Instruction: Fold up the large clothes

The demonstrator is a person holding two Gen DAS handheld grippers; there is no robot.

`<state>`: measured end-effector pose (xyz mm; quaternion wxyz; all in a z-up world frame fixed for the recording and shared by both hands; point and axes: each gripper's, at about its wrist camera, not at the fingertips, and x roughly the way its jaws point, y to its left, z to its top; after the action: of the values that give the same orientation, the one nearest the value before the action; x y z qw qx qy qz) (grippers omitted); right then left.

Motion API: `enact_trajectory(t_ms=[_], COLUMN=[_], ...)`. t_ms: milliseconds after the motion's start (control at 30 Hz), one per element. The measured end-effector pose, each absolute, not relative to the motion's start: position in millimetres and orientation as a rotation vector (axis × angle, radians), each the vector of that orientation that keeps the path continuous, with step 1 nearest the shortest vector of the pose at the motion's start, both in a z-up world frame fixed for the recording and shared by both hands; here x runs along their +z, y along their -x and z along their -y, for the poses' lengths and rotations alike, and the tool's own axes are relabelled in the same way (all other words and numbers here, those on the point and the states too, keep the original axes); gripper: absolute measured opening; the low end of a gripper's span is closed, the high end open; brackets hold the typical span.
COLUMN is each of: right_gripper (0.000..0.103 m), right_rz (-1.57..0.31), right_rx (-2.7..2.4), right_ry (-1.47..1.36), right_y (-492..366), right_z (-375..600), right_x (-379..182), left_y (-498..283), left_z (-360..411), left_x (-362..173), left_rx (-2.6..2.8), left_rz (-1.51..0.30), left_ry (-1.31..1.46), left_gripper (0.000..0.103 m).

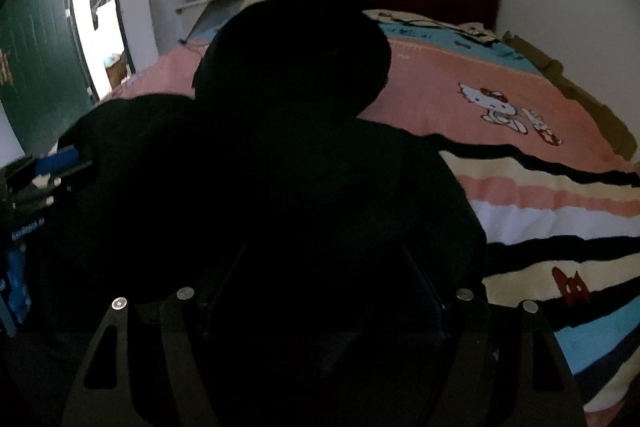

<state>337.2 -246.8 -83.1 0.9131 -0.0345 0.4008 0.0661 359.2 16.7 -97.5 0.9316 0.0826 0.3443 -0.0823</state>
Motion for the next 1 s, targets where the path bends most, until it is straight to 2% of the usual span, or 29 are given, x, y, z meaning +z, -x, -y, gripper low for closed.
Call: enact_trajectory(t_ms=[300, 600, 767, 1000], right_gripper=[0.074, 0.074, 0.075, 0.081], right_rz=[-0.879, -0.822, -0.867, -0.898], right_rx=[0.144, 0.115, 0.093, 0.108], right_ry=[0.06, 0.04, 0.045, 0.045], right_y=[-346, -337, -346, -353], right_z=[248, 264, 268, 267], right_x=[-106, -81, -97, -114], left_y=[-359, -367, -388, -386], left_z=[-19, -52, -67, -58], left_x=[-103, -84, -115, -124], left_rx=[-0.162, -0.042, 0.006, 0.026], left_rz=[-0.708, -0.662, -0.74, -0.732], left_ry=[-0.172, -0.145, -0.143, -0.192], left_gripper=[0.053, 0.053, 0.054, 0.055])
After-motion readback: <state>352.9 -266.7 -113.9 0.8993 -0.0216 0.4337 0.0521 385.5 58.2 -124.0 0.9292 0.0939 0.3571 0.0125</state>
